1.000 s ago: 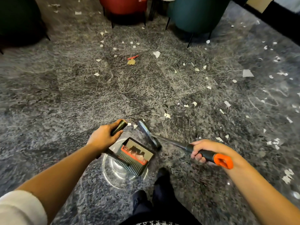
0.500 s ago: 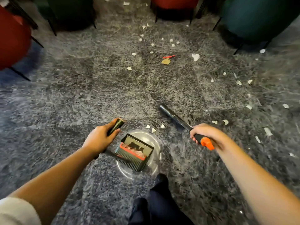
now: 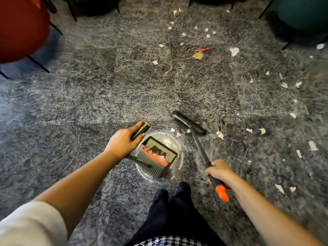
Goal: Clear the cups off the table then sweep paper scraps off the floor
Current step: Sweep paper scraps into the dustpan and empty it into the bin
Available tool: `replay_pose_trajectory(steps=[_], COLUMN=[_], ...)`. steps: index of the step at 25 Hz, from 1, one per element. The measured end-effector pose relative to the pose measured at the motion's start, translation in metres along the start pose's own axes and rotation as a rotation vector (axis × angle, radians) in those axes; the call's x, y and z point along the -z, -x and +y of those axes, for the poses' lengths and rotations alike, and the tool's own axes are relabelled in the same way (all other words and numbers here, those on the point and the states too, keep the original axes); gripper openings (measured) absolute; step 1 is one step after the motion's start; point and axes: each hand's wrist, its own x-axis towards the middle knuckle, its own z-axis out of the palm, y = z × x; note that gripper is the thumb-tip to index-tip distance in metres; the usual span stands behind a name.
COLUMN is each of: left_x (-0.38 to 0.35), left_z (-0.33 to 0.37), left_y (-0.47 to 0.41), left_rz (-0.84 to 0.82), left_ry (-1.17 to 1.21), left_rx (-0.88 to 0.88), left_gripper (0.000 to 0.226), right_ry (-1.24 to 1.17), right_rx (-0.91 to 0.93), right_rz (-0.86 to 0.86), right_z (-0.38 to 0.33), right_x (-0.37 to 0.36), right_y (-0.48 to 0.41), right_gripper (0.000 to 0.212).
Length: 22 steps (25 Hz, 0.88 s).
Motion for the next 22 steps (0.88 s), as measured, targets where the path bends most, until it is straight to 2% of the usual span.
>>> replay_pose_trajectory(steps=[8, 17, 22], left_x=[0.002, -0.004, -0.007], left_z=[-0.007, -0.007, 0.036], left_y=[-0.004, 0.003, -0.025], left_rz=[-0.005, -0.011, -0.093], left_ry=[0.074, 0.095, 0.025], left_rx=[-0.061, -0.117, -0.294], left_gripper=[0.052, 0.052, 0.051], right_ry=[0.168, -0.219, -0.379], right_rx=[0.042, -0.01, 0.003], right_rz=[-0.234, -0.284, -0.182], right_z=[0.008, 0.019, 0.054], right_x=[-0.012, 0.029, 0.069], right_y=[0.063, 0.111, 0.122], right_gripper=[0.022, 0.021, 0.03])
